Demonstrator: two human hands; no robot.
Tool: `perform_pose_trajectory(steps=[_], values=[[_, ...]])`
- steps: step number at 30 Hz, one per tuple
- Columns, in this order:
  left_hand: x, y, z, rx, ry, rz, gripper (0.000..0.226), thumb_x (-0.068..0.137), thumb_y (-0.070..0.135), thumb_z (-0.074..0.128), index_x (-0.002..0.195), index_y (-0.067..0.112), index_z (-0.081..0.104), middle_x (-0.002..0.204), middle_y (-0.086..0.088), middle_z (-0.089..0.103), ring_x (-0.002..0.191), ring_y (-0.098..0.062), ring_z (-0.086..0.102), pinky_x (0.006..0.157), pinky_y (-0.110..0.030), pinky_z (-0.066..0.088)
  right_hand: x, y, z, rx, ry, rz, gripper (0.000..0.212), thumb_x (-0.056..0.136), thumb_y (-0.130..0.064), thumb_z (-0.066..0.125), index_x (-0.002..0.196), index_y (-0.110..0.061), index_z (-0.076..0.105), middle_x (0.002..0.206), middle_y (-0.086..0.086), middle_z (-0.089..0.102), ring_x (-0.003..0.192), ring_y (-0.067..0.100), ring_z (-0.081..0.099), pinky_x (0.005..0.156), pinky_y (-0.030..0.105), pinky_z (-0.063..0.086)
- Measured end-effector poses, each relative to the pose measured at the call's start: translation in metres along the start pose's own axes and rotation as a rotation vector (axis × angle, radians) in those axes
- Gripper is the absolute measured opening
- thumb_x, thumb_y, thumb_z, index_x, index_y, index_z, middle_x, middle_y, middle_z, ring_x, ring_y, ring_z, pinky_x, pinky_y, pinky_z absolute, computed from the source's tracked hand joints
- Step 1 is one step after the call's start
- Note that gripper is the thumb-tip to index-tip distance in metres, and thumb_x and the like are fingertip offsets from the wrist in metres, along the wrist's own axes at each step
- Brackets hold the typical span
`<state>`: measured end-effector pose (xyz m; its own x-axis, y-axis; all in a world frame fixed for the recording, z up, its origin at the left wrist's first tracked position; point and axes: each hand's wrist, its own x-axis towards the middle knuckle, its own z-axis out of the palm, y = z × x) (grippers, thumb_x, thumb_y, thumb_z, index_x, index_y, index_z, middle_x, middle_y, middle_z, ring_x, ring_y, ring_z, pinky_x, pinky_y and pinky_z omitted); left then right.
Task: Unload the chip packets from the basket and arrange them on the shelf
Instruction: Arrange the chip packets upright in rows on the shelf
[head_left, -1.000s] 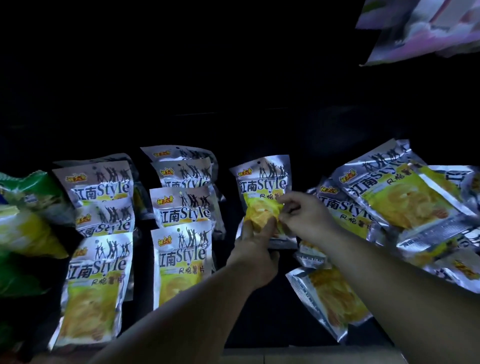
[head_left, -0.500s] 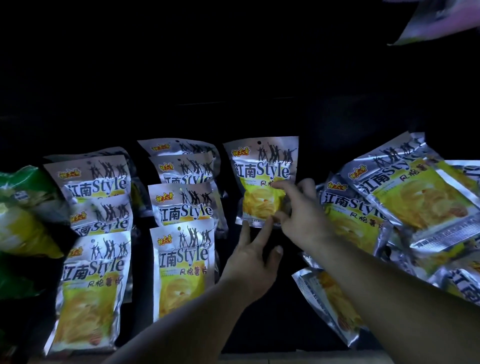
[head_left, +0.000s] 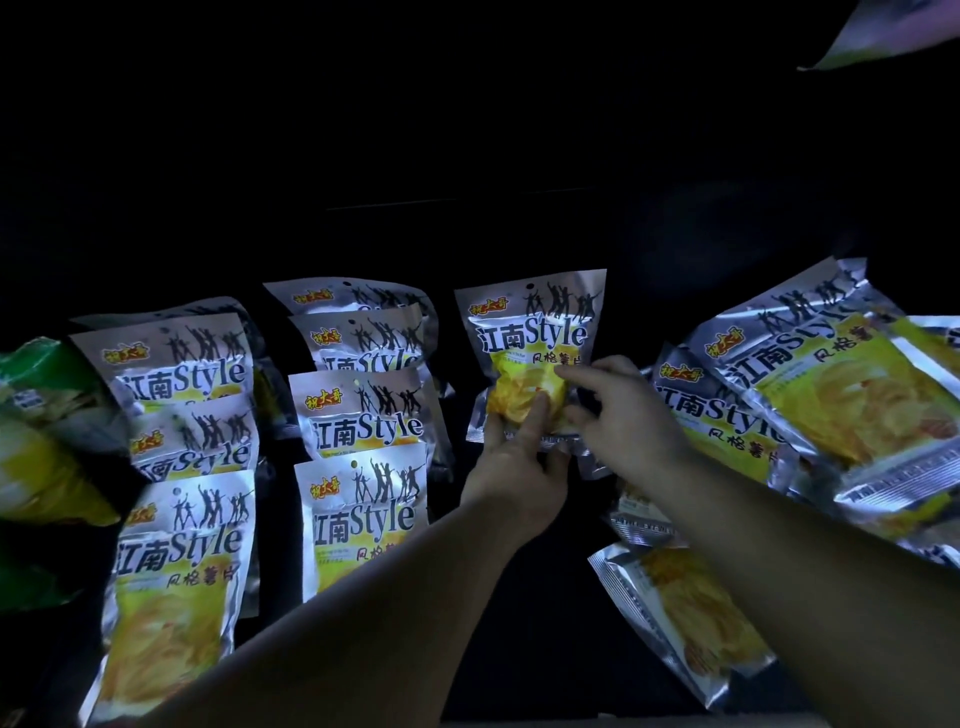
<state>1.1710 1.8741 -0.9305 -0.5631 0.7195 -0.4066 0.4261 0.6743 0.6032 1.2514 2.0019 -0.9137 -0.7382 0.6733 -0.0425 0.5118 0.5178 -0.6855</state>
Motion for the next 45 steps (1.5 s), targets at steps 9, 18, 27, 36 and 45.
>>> perform_pose_trajectory(steps=[9,18,27,36,45], values=[[0.0,0.001,-0.001,0.191,0.07,-0.019,0.068,0.096,0.075,0.03,0.156,0.056,0.005,0.165,-0.008,0.019,0.149,-0.036,0.025,0.113,-0.049,0.037,-0.018,-0.007,-0.032,-0.037,-0.104,-0.009,0.037,0.093,-0.017,0.066,0.127,-0.031,0.068,0.09,-0.013,0.067,0.079,0.006,0.064,0.071,0.036,0.058],[-0.016,-0.006,0.005,0.184,0.233,0.028,0.061,0.099,0.057,0.042,0.156,0.046,0.024,0.15,-0.009,0.042,0.131,-0.036,0.05,0.096,-0.045,0.052,-0.032,-0.021,-0.052,-0.117,-0.134,0.0,0.035,0.095,-0.019,0.063,0.126,-0.035,0.065,0.087,-0.011,0.066,0.082,0.011,0.063,0.077,0.044,0.059],[-0.03,0.03,0.028,0.011,-0.26,0.059,0.015,0.089,0.038,0.064,0.093,0.025,0.07,0.095,-0.003,0.074,0.085,-0.016,0.071,0.079,-0.033,0.058,-0.081,0.0,-0.113,-0.399,-0.158,0.167,0.022,0.098,-0.041,0.063,0.12,-0.035,0.061,0.098,-0.004,0.059,0.075,0.022,0.061,0.066,0.038,0.049],[-0.042,0.083,0.029,0.381,0.166,0.042,0.043,0.092,0.058,0.05,0.112,0.023,0.064,0.119,-0.006,0.054,0.103,-0.03,0.06,0.075,-0.037,0.051,-0.121,0.042,-0.151,-0.454,0.196,0.167,0.042,0.096,-0.043,0.063,0.135,-0.028,0.057,0.132,0.003,0.046,0.122,0.028,0.048,0.088,0.043,0.051],[-0.027,0.094,0.03,0.001,0.013,0.152,0.064,0.088,0.056,0.069,0.144,0.032,0.051,0.135,-0.003,0.062,0.113,-0.027,0.065,0.092,-0.038,0.056,-0.101,0.093,-0.167,-0.403,0.207,0.426,0.076,0.08,-0.065,0.07,0.146,-0.041,0.042,0.157,0.012,0.037,0.145,0.035,0.032,0.118,0.052,0.03]])
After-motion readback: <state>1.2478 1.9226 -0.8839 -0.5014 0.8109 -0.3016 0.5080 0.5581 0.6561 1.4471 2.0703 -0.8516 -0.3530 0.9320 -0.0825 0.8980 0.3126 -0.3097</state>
